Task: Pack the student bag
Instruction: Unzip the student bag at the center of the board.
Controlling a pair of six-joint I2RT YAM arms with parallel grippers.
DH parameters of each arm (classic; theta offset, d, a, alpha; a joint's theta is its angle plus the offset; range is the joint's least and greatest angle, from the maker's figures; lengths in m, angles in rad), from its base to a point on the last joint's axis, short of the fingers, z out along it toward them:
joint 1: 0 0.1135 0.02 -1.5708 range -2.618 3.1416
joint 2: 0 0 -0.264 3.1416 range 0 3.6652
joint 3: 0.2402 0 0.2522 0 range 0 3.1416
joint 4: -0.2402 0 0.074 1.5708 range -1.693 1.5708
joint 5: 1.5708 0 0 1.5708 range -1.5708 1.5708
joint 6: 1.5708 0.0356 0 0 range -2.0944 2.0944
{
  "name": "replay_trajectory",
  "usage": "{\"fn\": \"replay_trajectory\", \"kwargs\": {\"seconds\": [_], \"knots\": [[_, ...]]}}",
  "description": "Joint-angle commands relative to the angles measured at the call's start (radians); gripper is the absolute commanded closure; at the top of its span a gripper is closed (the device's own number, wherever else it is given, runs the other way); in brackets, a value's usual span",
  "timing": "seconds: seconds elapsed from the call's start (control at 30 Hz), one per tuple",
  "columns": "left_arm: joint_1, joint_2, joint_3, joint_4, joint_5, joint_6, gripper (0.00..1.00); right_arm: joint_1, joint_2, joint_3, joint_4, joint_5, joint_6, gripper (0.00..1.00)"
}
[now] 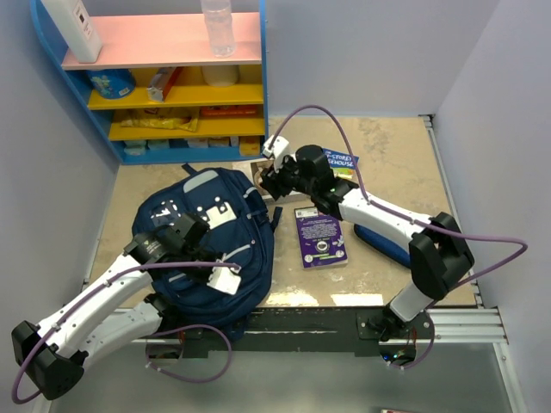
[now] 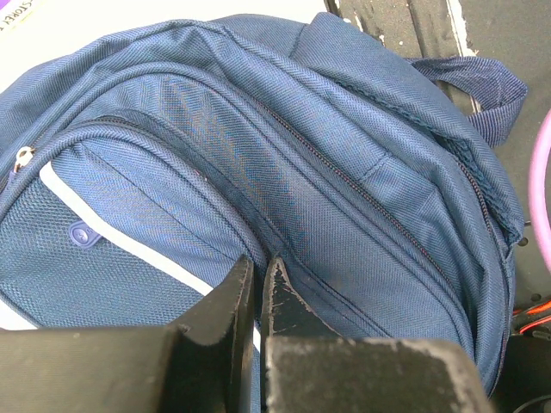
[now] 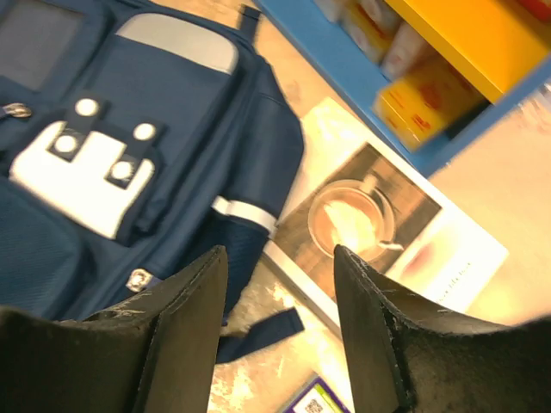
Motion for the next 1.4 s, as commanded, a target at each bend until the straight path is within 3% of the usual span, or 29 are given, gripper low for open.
{"fn": "replay_trajectory", "kwargs": {"seconds": [0.0, 0.03, 0.1, 0.27, 0.43, 1.03, 1.2, 1.23, 1.27, 1.3, 1.37], "knots": [[-0.015, -0.015, 0.008, -0.042, 0.084, 0.068, 1.00, 0.029, -0.016, -0.026, 0.036, -0.127, -0.012, 0.45], [-0.017, -0.015, 0.008, -0.062, 0.086, 0.082, 1.00, 0.036, -0.069, -0.129, 0.163, -0.164, -0.079, 0.45], [-0.017, -0.021, 0.005, -0.073, 0.087, 0.092, 1.00, 0.058, -0.109, -0.204, 0.251, -0.195, -0.151, 0.45], [-0.017, -0.021, -0.001, -0.068, 0.096, 0.093, 1.00, 0.060, -0.015, -0.102, 0.019, -0.239, -0.378, 0.47], [-0.017, -0.018, -0.001, -0.059, 0.103, 0.087, 1.00, 0.061, 0.035, -0.032, -0.052, -0.232, -0.487, 0.46], [-0.017, -0.030, -0.001, -0.059, 0.087, 0.076, 1.00, 0.106, 0.179, 0.075, -0.155, -0.270, -0.592, 0.51], [-0.015, -0.027, -0.001, -0.043, 0.086, 0.065, 1.00, 0.110, 0.208, 0.110, -0.184, -0.268, -0.596, 0.65], [-0.015, -0.029, -0.001, -0.040, 0.086, 0.062, 1.00, 0.110, 0.208, 0.114, -0.189, -0.268, -0.596, 0.71], [-0.017, -0.029, -0.001, -0.036, 0.086, 0.059, 1.00, 0.110, 0.207, 0.112, -0.192, -0.261, -0.596, 0.91], [-0.017, -0.030, -0.006, -0.033, 0.086, 0.055, 1.00, 0.112, 0.202, 0.108, -0.195, -0.256, -0.601, 0.97], [-0.015, -0.030, -0.010, -0.010, 0.078, 0.032, 1.00, 0.112, 0.179, 0.094, -0.183, -0.248, -0.595, 1.00]]}}
